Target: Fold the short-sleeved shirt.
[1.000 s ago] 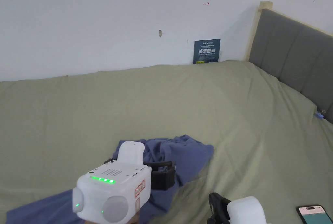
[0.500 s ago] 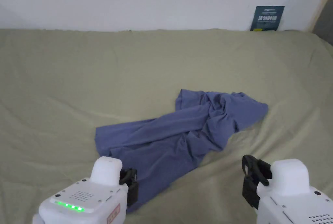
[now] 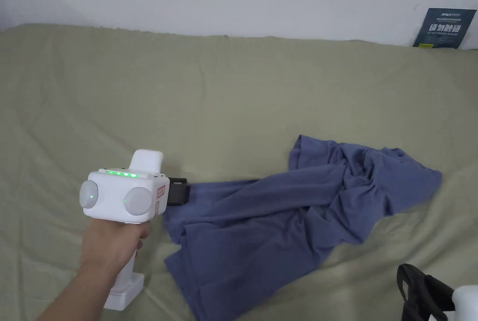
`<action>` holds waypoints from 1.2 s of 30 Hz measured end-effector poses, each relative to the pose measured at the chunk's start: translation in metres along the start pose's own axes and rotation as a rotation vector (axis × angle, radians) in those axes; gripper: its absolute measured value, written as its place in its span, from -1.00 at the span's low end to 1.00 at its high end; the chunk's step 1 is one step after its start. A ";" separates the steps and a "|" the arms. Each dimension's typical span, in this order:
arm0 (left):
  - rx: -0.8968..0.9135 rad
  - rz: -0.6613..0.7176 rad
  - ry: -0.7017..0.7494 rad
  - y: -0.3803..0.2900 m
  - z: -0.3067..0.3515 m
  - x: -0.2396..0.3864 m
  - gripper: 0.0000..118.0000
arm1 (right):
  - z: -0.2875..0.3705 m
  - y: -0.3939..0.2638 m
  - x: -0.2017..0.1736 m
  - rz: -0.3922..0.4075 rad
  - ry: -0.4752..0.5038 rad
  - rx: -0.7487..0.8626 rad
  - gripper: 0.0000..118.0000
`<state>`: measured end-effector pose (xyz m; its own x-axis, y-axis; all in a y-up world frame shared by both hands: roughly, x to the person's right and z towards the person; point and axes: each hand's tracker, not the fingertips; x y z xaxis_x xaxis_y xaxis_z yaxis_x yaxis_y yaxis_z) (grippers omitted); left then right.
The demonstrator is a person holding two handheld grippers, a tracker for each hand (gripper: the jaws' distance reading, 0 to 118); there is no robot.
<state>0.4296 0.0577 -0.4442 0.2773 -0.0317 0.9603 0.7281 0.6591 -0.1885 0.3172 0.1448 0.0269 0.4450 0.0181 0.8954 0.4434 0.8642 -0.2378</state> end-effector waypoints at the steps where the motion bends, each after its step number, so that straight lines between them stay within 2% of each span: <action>1: -0.020 0.006 0.010 0.001 -0.011 0.000 0.70 | -0.004 -0.001 0.002 -0.002 -0.003 -0.009 -0.99; 5: -0.116 -0.013 0.006 -0.005 -0.041 0.007 0.70 | -0.013 -0.002 0.007 -0.003 -0.016 -0.028 -0.99; 8: -0.088 -0.018 0.012 -0.008 -0.031 0.010 0.68 | -0.015 -0.002 0.008 -0.004 -0.023 -0.033 -0.99; 9: -0.072 -0.041 -0.026 -0.009 -0.025 0.012 0.41 | -0.014 -0.002 0.008 -0.005 -0.023 -0.031 -0.99; 10: -0.056 -0.064 -0.074 -0.009 -0.019 0.017 0.05 | -0.014 -0.001 0.007 -0.007 -0.022 -0.029 -0.99; 11: -0.056 -0.072 -0.054 -0.010 -0.014 0.020 -0.32 | -0.014 -0.001 0.007 -0.008 -0.019 -0.028 -0.99; 12: -0.055 -0.078 -0.071 -0.011 -0.012 0.020 -0.96 | -0.013 -0.001 0.006 -0.008 -0.017 -0.028 -0.99; 13: -0.054 -0.078 -0.040 -0.013 -0.009 0.023 -0.96 | -0.012 -0.001 0.006 -0.006 -0.014 -0.027 -0.99; 16: -0.031 -0.014 -0.144 -0.013 0.004 0.020 -0.97 | -0.007 0.001 0.007 -0.002 -0.009 -0.025 -0.99; 19: 0.084 0.007 -0.148 -0.011 0.037 0.015 -0.97 | -0.006 0.003 0.015 0.005 -0.019 -0.021 -0.99; 22: 0.132 0.000 -0.193 -0.010 0.061 0.017 -0.97 | -0.016 0.005 0.033 -0.019 -0.031 -0.036 -0.99; 25: 0.150 -0.019 -0.205 -0.008 0.074 0.022 -0.97 | -0.042 0.015 0.064 -0.046 -0.056 -0.062 -0.99; 29: 0.172 -0.014 -0.239 -0.005 0.077 0.028 -0.97 | -0.107 0.047 0.131 -0.084 -0.120 -0.123 -0.98; 30: 0.174 -0.012 -0.247 -0.004 0.077 0.028 -0.97 | -0.127 0.057 0.149 -0.093 -0.161 -0.145 -0.85; 31: 0.177 -0.009 -0.252 -0.003 0.074 0.028 -0.97 | -0.147 0.066 0.166 -0.105 -0.192 -0.157 -0.54; 32: 0.177 -0.007 -0.255 -0.003 0.074 0.028 -0.97 | -0.166 0.074 0.186 -0.133 -0.215 -0.169 -0.01; 33: 0.177 -0.004 -0.260 -0.002 0.072 0.028 -0.97 | -0.185 0.082 0.202 -0.165 -0.216 -0.178 0.77; 34: 0.173 -0.001 -0.268 -0.001 0.070 0.028 -0.97 | -0.208 0.089 0.217 -0.192 -0.221 -0.217 1.00; 36: 0.168 -0.004 -0.268 0.000 0.065 0.028 -0.97 | -0.246 0.095 0.238 -0.224 -0.243 -0.291 1.00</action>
<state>0.3962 0.1059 -0.4035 0.0836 0.1502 0.9851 0.6088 0.7750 -0.1698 0.6570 0.1069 0.1249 0.1324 -0.0058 0.9912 0.7241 0.6835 -0.0927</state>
